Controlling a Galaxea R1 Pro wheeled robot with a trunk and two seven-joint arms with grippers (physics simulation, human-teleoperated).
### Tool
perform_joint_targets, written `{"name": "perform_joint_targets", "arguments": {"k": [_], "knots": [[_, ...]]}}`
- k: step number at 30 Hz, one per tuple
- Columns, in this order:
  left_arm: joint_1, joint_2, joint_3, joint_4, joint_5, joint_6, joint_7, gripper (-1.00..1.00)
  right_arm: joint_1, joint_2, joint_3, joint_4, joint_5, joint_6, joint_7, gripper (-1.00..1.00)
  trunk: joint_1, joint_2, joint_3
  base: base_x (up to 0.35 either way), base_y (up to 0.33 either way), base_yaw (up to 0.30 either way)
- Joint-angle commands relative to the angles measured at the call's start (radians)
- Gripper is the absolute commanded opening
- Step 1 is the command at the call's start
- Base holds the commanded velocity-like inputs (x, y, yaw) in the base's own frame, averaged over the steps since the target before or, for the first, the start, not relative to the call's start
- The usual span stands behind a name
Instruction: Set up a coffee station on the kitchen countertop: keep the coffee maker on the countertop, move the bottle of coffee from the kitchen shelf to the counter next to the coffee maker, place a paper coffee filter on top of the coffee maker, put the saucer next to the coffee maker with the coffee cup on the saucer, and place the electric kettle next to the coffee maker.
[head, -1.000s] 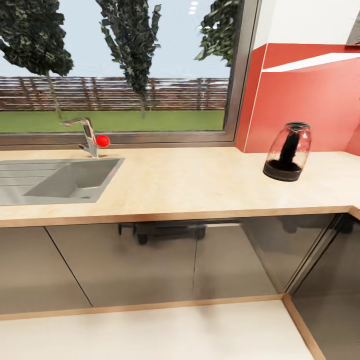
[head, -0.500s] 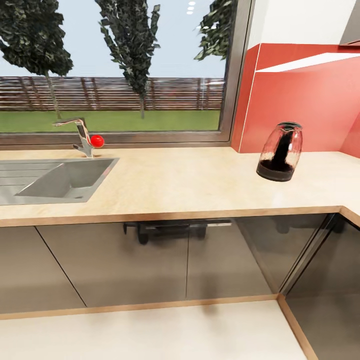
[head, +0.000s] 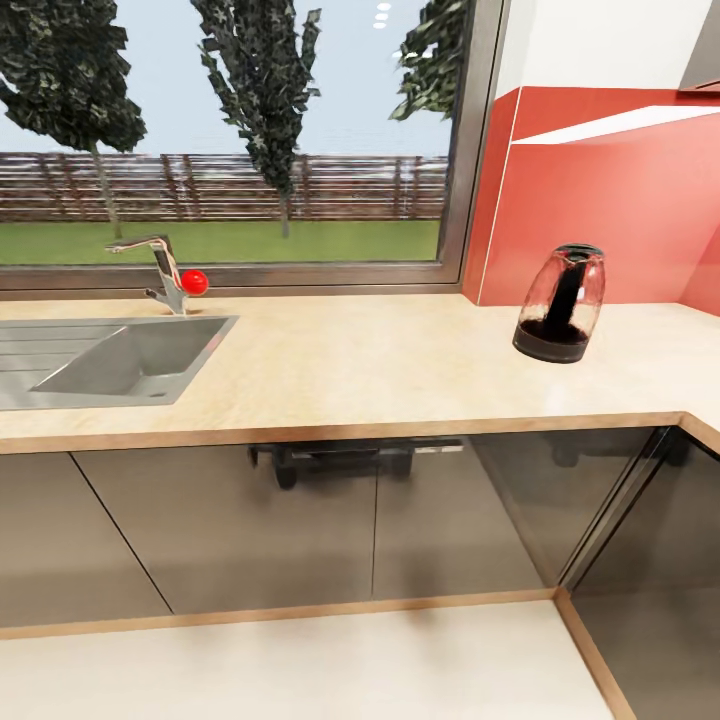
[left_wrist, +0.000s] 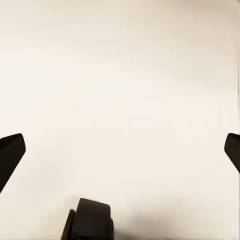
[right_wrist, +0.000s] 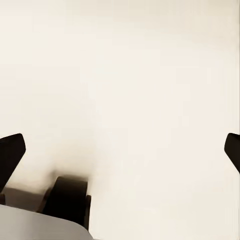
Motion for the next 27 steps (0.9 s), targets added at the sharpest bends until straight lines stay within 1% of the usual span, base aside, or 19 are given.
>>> {"name": "perform_joint_targets", "arguments": {"k": [1,6,7,11,12,13,14,15,18,20,21,22,23,24,26,27], "knots": [[0.003,-0.006,0.000,0.001,0.011,-0.002,-0.004,1.00,-0.006,-0.005,0.003,-0.005,0.003,-0.002,0.007,1.00,0.000,0.000,-0.001,0.000,0.000,0.000],[0.008,-0.034,0.007,0.002,0.011,-0.002,-0.004,1.00,-0.035,-0.017,0.006,-0.034,-0.001,0.007,0.035,1.00,0.000,0.000,-0.001,0.000,0.000,0.000],[0.009,-0.052,0.008,0.002,0.011,-0.002,-0.004,1.00,-0.039,-0.025,0.006,-0.390,-0.003,0.020,0.228,1.00,0.000,0.000,-0.001,0.000,0.000,0.000],[0.009,-0.054,0.009,0.002,0.011,-0.002,-0.004,1.00,-0.040,-0.037,0.005,-0.487,-0.006,0.071,0.244,1.00,0.000,0.000,-0.001,0.000,0.000,0.000],[0.010,-0.054,0.009,0.003,0.011,-0.002,-0.004,1.00,-0.041,-0.042,0.004,-0.538,-0.006,0.100,0.263,1.00,0.000,0.000,-0.001,0.000,0.000,0.000],[0.010,-0.054,0.009,0.003,0.011,-0.002,-0.003,1.00,-0.041,-0.045,0.003,-0.567,-0.006,0.114,0.281,1.00,0.000,0.000,-0.001,0.000,0.000,0.000],[0.010,-0.054,0.009,0.003,0.011,-0.002,-0.003,1.00,-0.041,-0.051,-0.010,-0.625,-0.007,0.146,0.333,1.00,0.000,0.000,-0.001,0.000,0.000,0.000],[0.010,-0.054,0.009,0.003,0.011,-0.002,-0.003,1.00,-0.041,-0.055,-0.037,-0.677,-0.007,0.181,0.391,1.00,0.000,0.000,-0.001,0.000,0.000,0.000],[0.010,-0.055,0.010,0.002,0.011,-0.002,-0.003,1.00,-0.041,-0.059,-0.101,-0.748,-0.006,0.244,0.488,1.00,0.000,0.000,-0.001,0.000,0.000,0.000],[0.010,-0.055,0.009,0.003,0.011,-0.002,-0.003,1.00,-0.041,-0.061,-0.190,-0.841,-0.005,0.333,0.624,1.00,0.000,0.000,-0.001,0.000,0.000,0.000],[0.010,-0.055,0.010,0.003,0.011,-0.002,-0.003,1.00,-0.041,-0.061,-0.208,-0.867,-0.005,0.353,0.656,1.00,0.000,0.000,-0.001,0.000,0.000,0.000],[0.010,-0.055,0.009,0.003,0.011,-0.002,-0.003,1.00,-0.041,-0.062,-0.238,-0.920,-0.005,0.389,0.715,1.00,0.000,0.000,-0.001,0.000,0.000,0.000],[0.010,-0.055,0.010,0.003,0.011,-0.002,-0.003,1.00,-0.041,-0.062,-0.250,-0.947,-0.004,0.405,0.741,1.00,0.000,0.000,-0.001,0.000,0.000,0.000],[0.010,-0.055,0.009,0.003,0.011,-0.002,-0.003,1.00,-0.041,-0.064,-0.280,-1.027,-0.004,0.454,0.816,1.00,0.000,0.000,-0.001,0.000,0.000,0.000],[0.010,-0.055,0.009,0.003,0.011,-0.002,-0.003,1.00,-0.041,-0.064,-0.304,-1.075,-0.004,0.489,0.864,1.00,0.000,0.000,-0.001,0.000,0.000,0.000],[0.010,-0.055,0.009,0.003,0.011,-0.002,-0.003,1.00,-0.041,-0.065,-0.332,-1.117,-0.004,0.527,0.913,1.00,0.000,0.000,-0.001,0.000,0.000,0.000]]}}
